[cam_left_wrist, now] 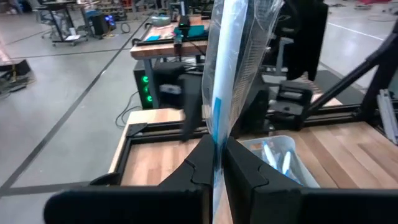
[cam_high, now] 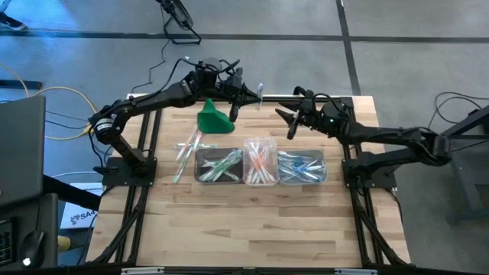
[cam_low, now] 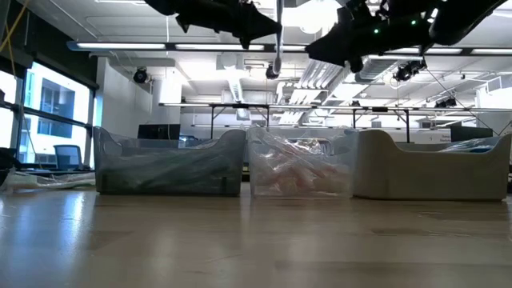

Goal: Pick & Place Toothbrushes
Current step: Put the blue toothbrush into the gray bin

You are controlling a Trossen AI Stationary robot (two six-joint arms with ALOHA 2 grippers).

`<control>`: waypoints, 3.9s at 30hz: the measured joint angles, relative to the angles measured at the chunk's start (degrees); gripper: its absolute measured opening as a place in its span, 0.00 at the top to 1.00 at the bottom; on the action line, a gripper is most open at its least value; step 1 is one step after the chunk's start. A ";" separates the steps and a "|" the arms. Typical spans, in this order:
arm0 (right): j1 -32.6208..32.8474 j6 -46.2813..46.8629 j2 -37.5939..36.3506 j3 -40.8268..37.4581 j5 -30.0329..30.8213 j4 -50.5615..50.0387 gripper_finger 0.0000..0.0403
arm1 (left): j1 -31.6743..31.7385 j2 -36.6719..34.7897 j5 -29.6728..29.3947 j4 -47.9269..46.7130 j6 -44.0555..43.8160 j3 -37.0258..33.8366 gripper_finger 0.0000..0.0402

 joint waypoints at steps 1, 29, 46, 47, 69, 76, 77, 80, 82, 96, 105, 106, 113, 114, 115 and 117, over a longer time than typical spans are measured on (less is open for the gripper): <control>0.00 -0.15 1.05 0.00 -0.36 1.80 0.63 | -0.42 0.00 0.01 -0.14 0.00 0.00 0.97; 0.20 -0.85 6.89 0.00 -14.91 11.32 0.53 | -6.21 5.37 -5.44 4.72 -0.31 -0.07 0.97; 0.11 -1.32 6.87 0.00 -14.30 11.02 0.68 | -6.23 5.36 -5.14 6.76 -0.53 -0.07 0.97; 0.11 -1.44 6.87 0.00 -14.30 11.02 0.72 | -6.23 5.38 -5.13 6.76 -0.55 -0.07 0.97; 0.15 -2.75 6.87 0.00 -14.27 11.36 0.97 | -6.23 5.38 -7.02 5.58 -1.63 0.02 0.79; 0.15 -2.73 6.64 0.00 -13.18 11.16 0.97 | -6.01 5.12 -7.27 5.19 -1.66 0.02 0.62; 0.12 -2.73 6.31 0.00 -12.40 10.53 0.97 | -5.75 4.82 -7.10 4.90 -1.66 0.02 0.61; 0.02 -2.81 4.45 0.00 -9.37 7.19 0.97 | -4.60 3.15 -7.05 3.15 -1.59 0.02 0.61; 0.00 -2.82 2.67 0.00 -7.20 4.38 0.97 | -3.55 1.90 -7.02 0.76 -1.61 0.02 0.61; 0.96 11.98 -13.71 0.00 -1.60 -27.11 0.97 | -0.51 -0.52 -9.25 -7.74 -1.70 0.00 0.60; 5.44 21.14 -13.82 7.47 8.69 -56.09 0.97 | -0.55 -0.52 -10.83 -9.87 -1.64 -0.02 0.60; 5.90 21.73 -13.22 8.57 9.19 -58.73 0.97 | -0.55 -0.52 -10.89 -9.98 -1.64 -0.02 0.60; 8.74 28.82 -9.52 13.02 7.29 -71.61 0.97 | -0.55 -0.52 -10.94 -12.75 -1.66 -0.02 0.60; 9.20 29.85 -8.71 13.26 6.50 -72.93 0.97 | -0.55 -0.51 -10.97 -13.07 -1.65 -0.02 0.60; 9.65 30.95 -7.97 13.49 5.42 -73.83 0.97 | -0.55 -0.50 -11.00 -13.32 -1.64 -0.02 0.60; 10.44 33.18 -6.58 13.52 2.98 -75.65 0.97 | -0.55 -0.50 -11.02 -13.51 -1.64 -0.02 0.60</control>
